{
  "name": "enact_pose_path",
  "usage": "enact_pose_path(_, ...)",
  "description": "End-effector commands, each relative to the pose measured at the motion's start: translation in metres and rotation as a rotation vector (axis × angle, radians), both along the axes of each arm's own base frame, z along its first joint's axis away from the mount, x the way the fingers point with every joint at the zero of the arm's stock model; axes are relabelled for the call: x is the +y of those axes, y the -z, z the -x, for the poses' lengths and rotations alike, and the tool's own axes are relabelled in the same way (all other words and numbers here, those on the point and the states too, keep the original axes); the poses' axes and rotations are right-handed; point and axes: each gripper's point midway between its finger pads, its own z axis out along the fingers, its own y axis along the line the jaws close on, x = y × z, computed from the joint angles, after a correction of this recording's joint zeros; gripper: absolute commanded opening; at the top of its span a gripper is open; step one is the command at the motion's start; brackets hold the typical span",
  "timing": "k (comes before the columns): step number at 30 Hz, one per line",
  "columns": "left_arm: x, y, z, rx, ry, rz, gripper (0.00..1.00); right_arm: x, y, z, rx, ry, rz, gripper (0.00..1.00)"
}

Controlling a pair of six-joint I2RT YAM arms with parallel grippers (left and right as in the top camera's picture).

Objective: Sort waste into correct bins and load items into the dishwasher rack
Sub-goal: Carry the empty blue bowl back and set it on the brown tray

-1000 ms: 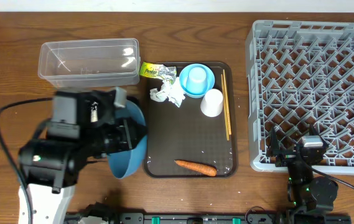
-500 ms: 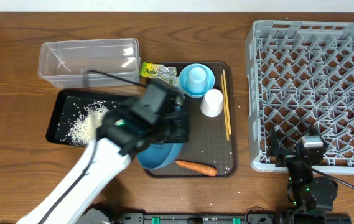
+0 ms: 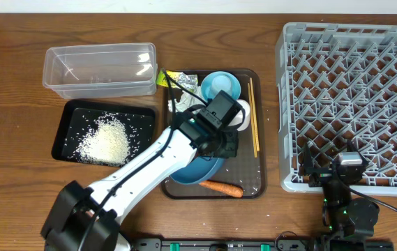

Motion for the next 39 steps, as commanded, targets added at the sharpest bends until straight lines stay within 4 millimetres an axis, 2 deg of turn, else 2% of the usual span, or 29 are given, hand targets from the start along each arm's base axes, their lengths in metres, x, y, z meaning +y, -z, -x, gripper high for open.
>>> enact_pose_path(1, 0.005, 0.011, -0.002, 0.007, -0.016, -0.039, 0.09, 0.004, 0.001, 0.000, 0.004, -0.018, 0.008, 0.99)
enact_pose_path(6, 0.005, 0.015, 0.001, 0.024, -0.019, -0.047, 0.17, 0.004, 0.001, 0.000, 0.004, -0.018, 0.008, 0.99)
enact_pose_path(14, 0.000, 0.014, 0.006, 0.034, 0.000, -0.034, 0.17, 0.004, 0.001, 0.000, 0.004, -0.018, 0.008, 0.99)
enact_pose_path(16, -0.002, 0.010, 0.008, 0.041, 0.006, -0.019, 0.17, 0.004, 0.001, 0.000, 0.004, -0.018, 0.008, 0.99)
enact_pose_path(18, -0.002, 0.004, 0.008, 0.037, 0.006, -0.016, 0.23, 0.004, 0.001, 0.000, 0.004, -0.018, 0.008, 0.99)
enact_pose_path(21, 0.001, -0.008, 0.009, 0.034, 0.001, -0.014, 0.25, 0.004, 0.001, 0.000, 0.004, -0.018, 0.008, 0.99)
enact_pose_path(24, 0.010, -0.026, 0.009, 0.024, -0.014, -0.005, 0.33, 0.004, 0.001, 0.000, 0.004, -0.018, 0.008, 0.99)
enact_pose_path(28, 0.028, -0.049, 0.006, -0.004, -0.060, 0.018, 0.50, 0.004, 0.001, 0.000, 0.003, -0.018, 0.008, 0.99)
enact_pose_path(32, 0.051, -0.068, 0.005, -0.022, -0.118, 0.034, 0.53, 0.004, 0.001, 0.000, 0.004, -0.018, 0.008, 0.99)
enact_pose_path(34, 0.060, -0.071, 0.012, -0.005, -0.127, 0.019, 0.53, 0.004, 0.001, 0.000, 0.004, -0.018, 0.008, 0.99)
enact_pose_path(38, 0.070, -0.066, 0.038, 0.084, -0.109, -0.033, 0.54, 0.004, 0.001, 0.000, 0.004, -0.018, 0.008, 0.99)
enact_pose_path(39, 0.069, -0.065, 0.043, 0.104, -0.100, -0.035, 0.58, 0.004, 0.001, 0.000, 0.004, -0.018, 0.008, 0.99)
